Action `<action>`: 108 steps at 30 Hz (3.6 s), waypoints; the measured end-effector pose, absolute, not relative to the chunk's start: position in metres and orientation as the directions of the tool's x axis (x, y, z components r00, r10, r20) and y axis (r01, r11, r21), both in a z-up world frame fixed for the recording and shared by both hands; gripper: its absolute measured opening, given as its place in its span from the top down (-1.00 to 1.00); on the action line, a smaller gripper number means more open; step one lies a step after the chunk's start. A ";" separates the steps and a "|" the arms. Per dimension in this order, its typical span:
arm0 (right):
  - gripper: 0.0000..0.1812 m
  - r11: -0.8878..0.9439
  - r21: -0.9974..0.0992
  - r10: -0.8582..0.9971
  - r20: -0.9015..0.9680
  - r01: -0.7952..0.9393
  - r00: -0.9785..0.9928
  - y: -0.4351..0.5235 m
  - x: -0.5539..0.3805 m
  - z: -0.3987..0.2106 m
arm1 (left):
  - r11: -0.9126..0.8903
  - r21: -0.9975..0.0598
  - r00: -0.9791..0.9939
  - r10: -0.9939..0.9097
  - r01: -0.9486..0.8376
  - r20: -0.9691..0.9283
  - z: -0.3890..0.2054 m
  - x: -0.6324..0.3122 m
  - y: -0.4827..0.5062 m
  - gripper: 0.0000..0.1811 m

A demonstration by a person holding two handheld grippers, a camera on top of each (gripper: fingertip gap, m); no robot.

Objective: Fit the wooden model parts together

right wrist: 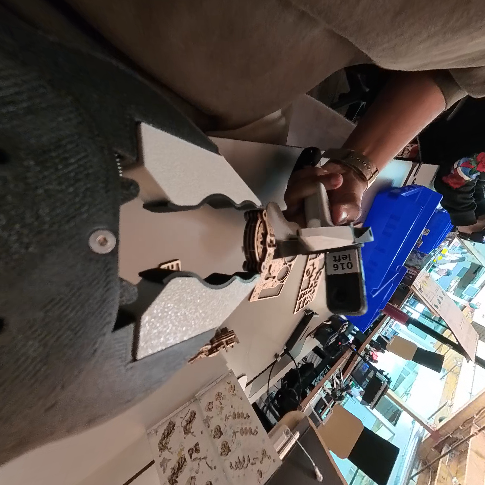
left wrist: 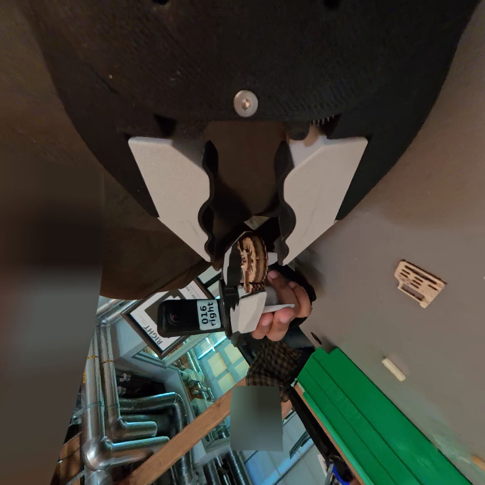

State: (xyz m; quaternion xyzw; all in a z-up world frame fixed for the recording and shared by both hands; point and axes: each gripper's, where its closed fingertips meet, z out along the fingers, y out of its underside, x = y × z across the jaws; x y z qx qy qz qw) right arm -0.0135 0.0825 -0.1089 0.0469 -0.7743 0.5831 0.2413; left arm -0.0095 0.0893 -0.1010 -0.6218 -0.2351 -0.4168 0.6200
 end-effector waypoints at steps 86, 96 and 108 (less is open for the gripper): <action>0.87 0.012 -0.857 0.173 -0.506 0.515 -0.845 0.101 -0.045 -0.102 | 0.053 -0.663 0.665 -0.058 0.747 0.744 -0.104 -0.042 0.084 0.95; 0.83 -0.060 -0.859 0.218 -0.509 0.509 -0.833 0.117 -0.061 -0.097 | 0.054 -0.658 0.660 -0.055 0.751 0.749 -0.107 -0.044 0.083 0.95; 0.83 0.222 -0.888 0.411 -0.290 0.403 -0.864 0.116 -0.066 -0.145 | 0.064 -0.607 0.609 -0.019 0.792 0.793 -0.117 -0.056 0.081 0.95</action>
